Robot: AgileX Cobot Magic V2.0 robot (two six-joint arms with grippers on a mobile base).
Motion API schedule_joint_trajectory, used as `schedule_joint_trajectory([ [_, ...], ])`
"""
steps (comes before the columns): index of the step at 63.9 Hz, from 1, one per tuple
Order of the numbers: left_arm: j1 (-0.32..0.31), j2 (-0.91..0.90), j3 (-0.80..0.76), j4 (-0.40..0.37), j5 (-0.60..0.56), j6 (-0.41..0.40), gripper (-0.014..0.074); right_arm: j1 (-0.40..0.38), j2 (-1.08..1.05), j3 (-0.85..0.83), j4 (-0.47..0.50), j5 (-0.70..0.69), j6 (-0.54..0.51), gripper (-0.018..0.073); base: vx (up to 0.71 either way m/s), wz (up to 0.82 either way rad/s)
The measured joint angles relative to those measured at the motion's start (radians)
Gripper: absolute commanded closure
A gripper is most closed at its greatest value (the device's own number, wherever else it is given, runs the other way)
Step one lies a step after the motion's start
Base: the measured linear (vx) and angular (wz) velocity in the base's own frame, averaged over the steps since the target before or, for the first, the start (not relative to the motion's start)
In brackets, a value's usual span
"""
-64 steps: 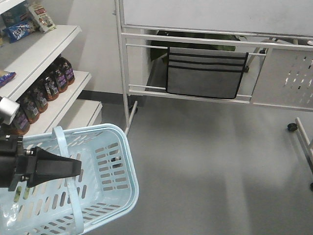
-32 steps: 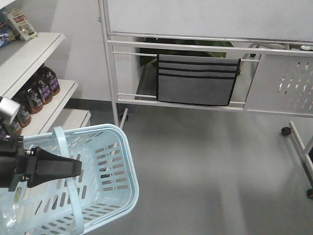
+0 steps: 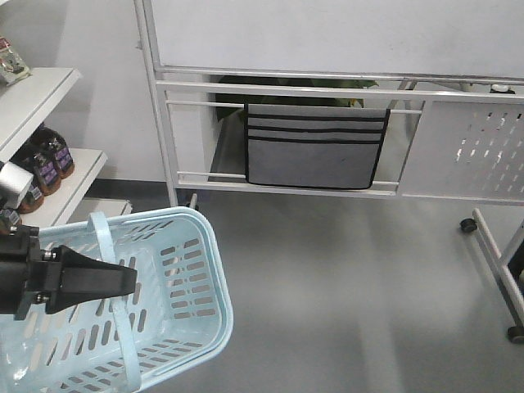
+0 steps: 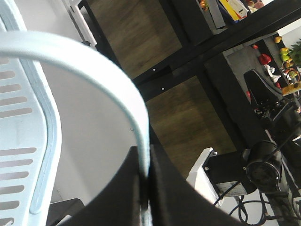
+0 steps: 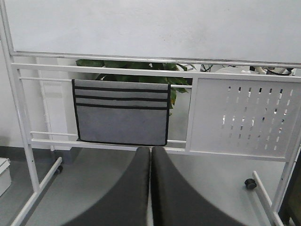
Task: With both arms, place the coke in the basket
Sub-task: 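Drive the base toward the whiteboard stand carrying the basket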
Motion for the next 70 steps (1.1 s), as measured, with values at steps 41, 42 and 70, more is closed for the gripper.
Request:
schedule_joint_trajectory([
  [41,0.000,0.000,0.000,0.000,0.000,0.000,0.0603,0.000,0.000,0.000,0.000,0.000,0.000,0.0561,0.14,-0.07],
  [42,0.000,0.000,0.000,0.000,0.000,0.000,0.0603,0.000,0.000,0.000,0.000,0.000,0.000,0.0561,0.14,-0.02],
  [70,0.000,0.000,0.000,0.000,0.000,0.000,0.0603,0.000,0.000,0.000,0.000,0.000,0.000,0.0561,0.13,-0.01],
])
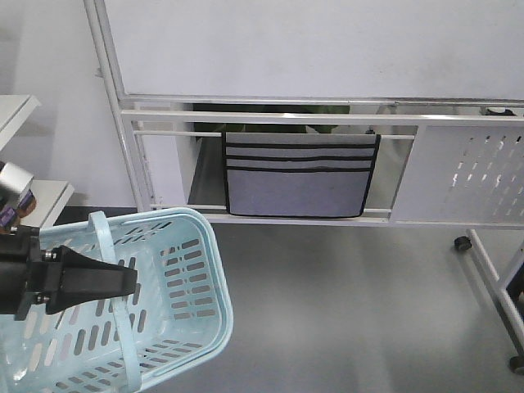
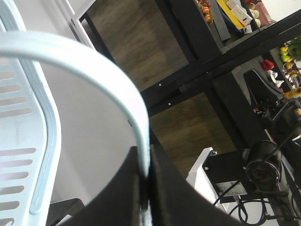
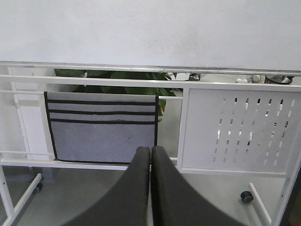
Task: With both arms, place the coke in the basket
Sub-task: 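Drive the base toward the whiteboard stand carrying the basket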
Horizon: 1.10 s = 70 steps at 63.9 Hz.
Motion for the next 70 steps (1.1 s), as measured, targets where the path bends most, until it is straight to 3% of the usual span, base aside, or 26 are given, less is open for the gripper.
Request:
schedule_joint_trajectory([
  [70,0.000,0.000,0.000,0.000,0.000,0.000,0.0603,0.000,0.000,0.000,0.000,0.000,0.000,0.0561,0.11,0.01],
])
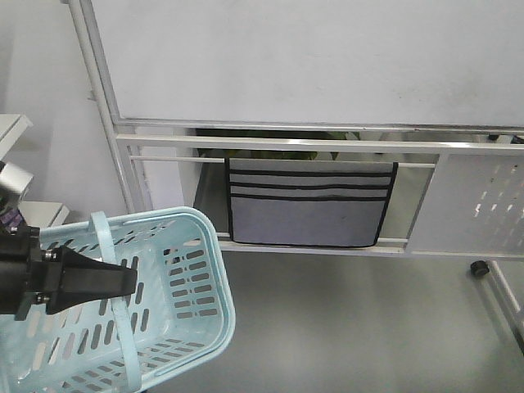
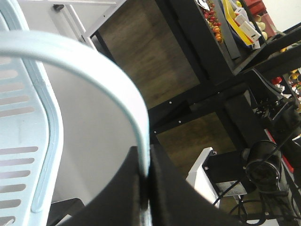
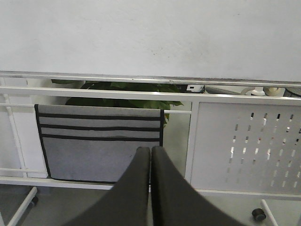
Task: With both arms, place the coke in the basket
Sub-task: 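Drive the base toward the whiteboard stand carrying the basket, then turn the base toward the snack shelves carrying the basket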
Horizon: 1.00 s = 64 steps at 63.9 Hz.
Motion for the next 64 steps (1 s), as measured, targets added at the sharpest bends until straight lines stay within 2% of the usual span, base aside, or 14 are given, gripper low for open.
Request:
schedule_joint_trajectory([
  [29,0.000,0.000,0.000,0.000,0.000,0.000,0.0603,0.000,0.000,0.000,0.000,0.000,0.000,0.0561,0.06,0.23],
  [64,0.000,0.000,0.000,0.000,0.000,0.000,0.0603,0.000,0.000,0.000,0.000,0.000,0.000,0.0561,0.08,0.38],
])
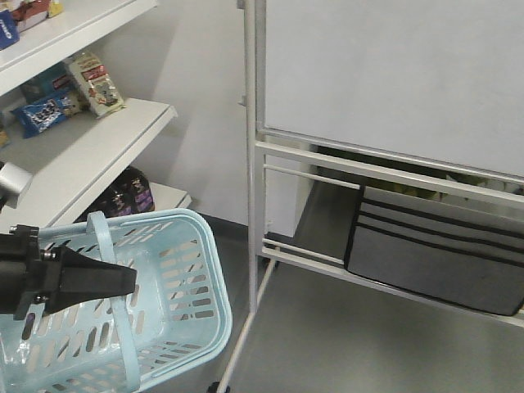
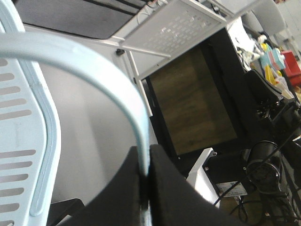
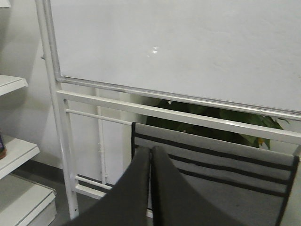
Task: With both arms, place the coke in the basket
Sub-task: 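Turn the base toward the snack shelves carrying the basket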
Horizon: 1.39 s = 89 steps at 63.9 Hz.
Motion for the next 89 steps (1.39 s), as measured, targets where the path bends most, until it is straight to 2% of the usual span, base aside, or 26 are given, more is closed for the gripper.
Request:
schedule_joint_trajectory([
  [89,0.000,0.000,0.000,0.000,0.000,0.000,0.0603,0.000,0.000,0.000,0.000,0.000,0.000,0.0561,0.01,0.30],
])
